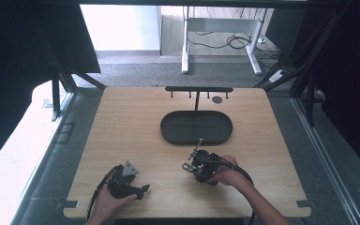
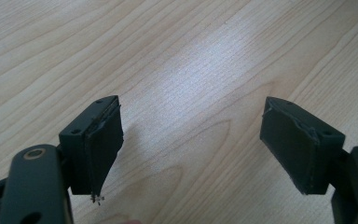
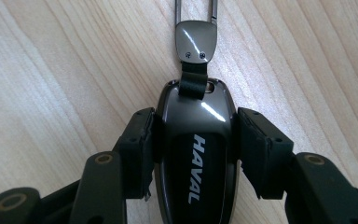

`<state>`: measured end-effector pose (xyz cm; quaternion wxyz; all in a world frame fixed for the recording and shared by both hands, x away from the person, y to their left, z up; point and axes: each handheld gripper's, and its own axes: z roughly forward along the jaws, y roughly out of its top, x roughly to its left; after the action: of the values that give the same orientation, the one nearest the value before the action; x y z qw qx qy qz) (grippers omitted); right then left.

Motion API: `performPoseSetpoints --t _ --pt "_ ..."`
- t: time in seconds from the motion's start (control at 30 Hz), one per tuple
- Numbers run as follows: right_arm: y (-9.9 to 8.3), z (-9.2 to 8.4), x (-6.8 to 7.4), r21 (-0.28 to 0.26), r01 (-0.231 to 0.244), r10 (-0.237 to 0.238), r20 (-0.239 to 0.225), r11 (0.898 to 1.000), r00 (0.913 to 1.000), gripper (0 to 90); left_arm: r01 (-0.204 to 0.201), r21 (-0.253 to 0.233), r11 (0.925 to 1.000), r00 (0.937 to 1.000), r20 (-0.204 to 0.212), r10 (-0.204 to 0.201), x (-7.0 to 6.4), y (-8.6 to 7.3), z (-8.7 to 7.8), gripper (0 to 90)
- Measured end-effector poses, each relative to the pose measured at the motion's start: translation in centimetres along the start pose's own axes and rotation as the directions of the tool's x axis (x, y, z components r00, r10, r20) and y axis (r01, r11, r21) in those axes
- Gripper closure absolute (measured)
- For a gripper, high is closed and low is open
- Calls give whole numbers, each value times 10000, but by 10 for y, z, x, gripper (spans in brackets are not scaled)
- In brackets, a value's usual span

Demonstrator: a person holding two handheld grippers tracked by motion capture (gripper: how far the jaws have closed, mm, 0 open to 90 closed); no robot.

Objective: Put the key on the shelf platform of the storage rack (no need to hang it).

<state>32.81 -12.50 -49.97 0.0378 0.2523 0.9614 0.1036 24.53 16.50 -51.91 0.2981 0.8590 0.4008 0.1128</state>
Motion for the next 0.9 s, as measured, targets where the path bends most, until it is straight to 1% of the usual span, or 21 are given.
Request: performPoseSetpoints --t 0.07,0.13,0.17,0.23,0.27,0.33,0.37,0.43,0.5,0.57,0.73,0.87,0.9 --pt "-1 -4 -2 -138 79 -80 -44 9999 10000 494 4 3 10000 10000 -3 -4 0 0 0 216" --pt "-1 -11 -1 -397 213 -202 273 9990 9994 495 3 24 10000 10000 -6 -3 0 0 1 216" --pt "-1 -14 -1 -546 257 -240 312 9982 9992 495 -9 31 10000 10000 -4 9 0 0 1 216" --pt "-1 -21 -1 -755 368 -356 169 9965 9992 495 -48 45 10000 10000 -14 48 0 0 1 216" --pt "-1 -21 -1 -755 368 -356 169 9965 9992 495 -48 45 10000 10000 -14 48 0 0 1 216" --pt "1 -31 -1 -957 415 -400 173 9945 9990 495 -88 33 10000 10000 0 88 -1 0 1 216" --pt "1 -31 -1 -957 415 -400 173 9945 9990 495 -88 33 10000 10000 0 88 -1 0 1 216" --pt "3 -40 -4 -1239 415 -403 119 9914 9991 496 -56 30 10000 10000 -16 56 0 0 1 216" --pt "3 -42 -5 -1269 401 -384 159 9911 9991 496 -47 29 10000 10000 -10 47 0 0 1 216" --pt "5 -49 -7 -1386 404 -373 248 9895 9990 496 -43 21 10000 10000 -5 43 0 0 1 216" --pt "8 -57 -11 -1547 373 -345 209 9873 9992 496 -61 23 10000 10000 -5 61 0 0 1 216" --pt "12 -65 -15 -1663 524 -483 289 9847 9984 496 -76 24 10000 10000 -14 76 0 0 1 216" --pt "14 -66 -16 -1640 479 -436 299 9853 9986 496 -77 21 10000 10000 -15 77 0 0 1 216"
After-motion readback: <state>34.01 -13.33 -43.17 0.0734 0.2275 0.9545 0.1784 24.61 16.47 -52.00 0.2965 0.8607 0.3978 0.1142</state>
